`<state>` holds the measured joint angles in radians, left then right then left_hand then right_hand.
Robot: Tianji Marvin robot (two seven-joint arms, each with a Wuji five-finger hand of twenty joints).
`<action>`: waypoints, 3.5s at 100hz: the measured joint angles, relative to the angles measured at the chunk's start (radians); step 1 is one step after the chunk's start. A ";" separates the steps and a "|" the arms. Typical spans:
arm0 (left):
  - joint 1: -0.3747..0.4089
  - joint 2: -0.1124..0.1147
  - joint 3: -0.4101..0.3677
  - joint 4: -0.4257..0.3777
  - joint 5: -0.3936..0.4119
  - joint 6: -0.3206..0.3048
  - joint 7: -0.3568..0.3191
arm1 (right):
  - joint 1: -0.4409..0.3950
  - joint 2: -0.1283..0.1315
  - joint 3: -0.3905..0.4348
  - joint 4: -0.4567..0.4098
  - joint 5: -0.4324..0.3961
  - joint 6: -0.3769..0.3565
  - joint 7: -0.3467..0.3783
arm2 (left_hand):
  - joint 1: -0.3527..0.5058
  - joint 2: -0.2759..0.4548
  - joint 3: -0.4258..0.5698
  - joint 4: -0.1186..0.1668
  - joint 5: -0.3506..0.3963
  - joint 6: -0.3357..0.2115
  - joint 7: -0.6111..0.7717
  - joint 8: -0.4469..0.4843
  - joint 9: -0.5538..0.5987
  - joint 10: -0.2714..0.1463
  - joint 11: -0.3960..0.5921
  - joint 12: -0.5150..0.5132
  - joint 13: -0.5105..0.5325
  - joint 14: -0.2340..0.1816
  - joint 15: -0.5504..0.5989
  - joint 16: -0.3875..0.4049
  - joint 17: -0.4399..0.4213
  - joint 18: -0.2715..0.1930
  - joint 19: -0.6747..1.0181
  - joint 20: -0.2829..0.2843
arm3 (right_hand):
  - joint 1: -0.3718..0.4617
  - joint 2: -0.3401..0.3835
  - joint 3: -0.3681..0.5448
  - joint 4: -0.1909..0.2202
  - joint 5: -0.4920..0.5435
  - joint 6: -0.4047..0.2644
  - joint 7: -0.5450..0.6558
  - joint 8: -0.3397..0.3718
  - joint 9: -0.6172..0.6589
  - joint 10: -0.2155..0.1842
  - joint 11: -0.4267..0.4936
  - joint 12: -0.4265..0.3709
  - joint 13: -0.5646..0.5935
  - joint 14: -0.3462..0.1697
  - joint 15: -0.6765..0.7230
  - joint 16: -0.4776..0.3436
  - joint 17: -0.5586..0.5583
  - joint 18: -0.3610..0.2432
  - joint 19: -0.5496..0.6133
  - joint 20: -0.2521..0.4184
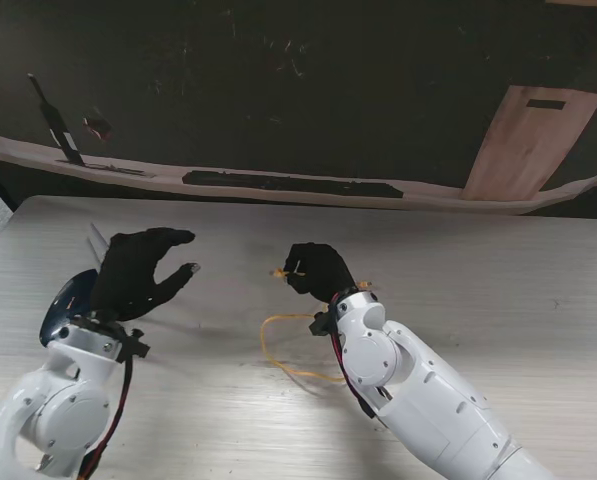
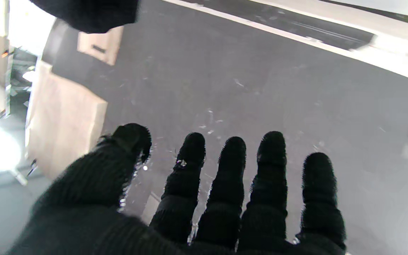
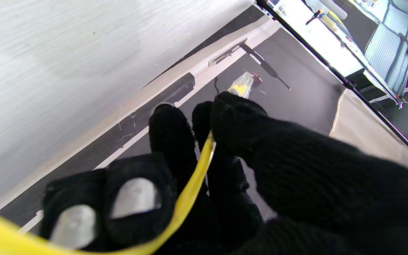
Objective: Untangle the Ethernet cable and plug it into the router
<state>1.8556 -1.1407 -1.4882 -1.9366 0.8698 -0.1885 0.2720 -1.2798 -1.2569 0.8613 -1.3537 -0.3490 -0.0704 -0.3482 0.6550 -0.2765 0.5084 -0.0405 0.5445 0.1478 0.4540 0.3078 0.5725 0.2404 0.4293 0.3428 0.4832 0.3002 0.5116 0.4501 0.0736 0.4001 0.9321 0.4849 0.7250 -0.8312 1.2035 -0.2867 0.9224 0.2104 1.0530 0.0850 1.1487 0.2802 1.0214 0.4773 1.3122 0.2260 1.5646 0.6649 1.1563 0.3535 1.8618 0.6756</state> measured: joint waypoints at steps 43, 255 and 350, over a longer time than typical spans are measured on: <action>0.307 0.001 -0.313 -0.205 -0.050 0.223 -0.102 | 0.003 0.002 -0.005 -0.001 0.008 0.003 0.018 | 0.002 0.041 -0.216 0.063 -0.061 -0.001 -0.159 -0.063 -0.104 0.022 -0.126 -0.039 -0.100 -0.001 -0.139 -0.046 -0.041 -0.007 -0.119 -0.057 | 0.000 0.000 0.000 0.000 0.000 0.000 0.000 0.000 0.009 -0.002 0.000 0.000 0.000 0.000 0.000 0.000 0.000 0.000 0.000 -0.003; -0.390 0.081 -0.028 0.505 -0.247 0.745 -0.504 | 0.014 0.003 -0.020 0.009 0.043 0.038 0.064 | -0.065 -0.022 -0.423 0.012 -0.294 0.074 -0.397 -0.150 -0.407 0.048 -0.345 -0.189 -0.379 -0.003 -0.312 -0.193 -0.140 -0.083 -0.476 -0.070 | 0.000 0.000 0.000 0.000 0.000 0.000 0.000 0.000 0.010 -0.002 0.000 0.000 0.000 0.000 0.000 0.000 0.000 0.000 0.001 -0.008; -0.331 0.103 0.019 0.493 -0.130 0.750 -0.536 | 0.016 0.003 -0.024 0.012 0.049 0.040 0.066 | -0.131 -0.158 -0.080 -0.027 -0.357 0.097 -0.446 -0.190 -0.429 0.046 -0.385 -0.192 -0.379 -0.003 -0.323 -0.197 -0.140 -0.085 -0.530 -0.070 | 0.000 0.000 0.000 0.000 0.000 0.000 -0.001 0.000 0.010 -0.002 0.000 0.000 0.000 0.000 0.000 0.000 0.000 0.000 0.001 -0.009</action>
<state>1.5246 -1.0379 -1.4692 -1.4433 0.7398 0.5614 -0.2641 -1.2640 -1.2542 0.8373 -1.3413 -0.2998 -0.0299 -0.2824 0.5237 -0.4345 0.4284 -0.0679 0.1877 0.2452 0.0077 0.1179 0.1439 0.2861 0.0444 0.1512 0.1037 0.2971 0.1891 0.2529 -0.0661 0.3153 0.4026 0.4153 0.7250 -0.8312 1.2033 -0.2868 0.9228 0.2102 1.0525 0.0852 1.1583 0.2780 1.0214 0.4773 1.3122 0.2262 1.5647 0.6649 1.1565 0.3535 1.8627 0.6667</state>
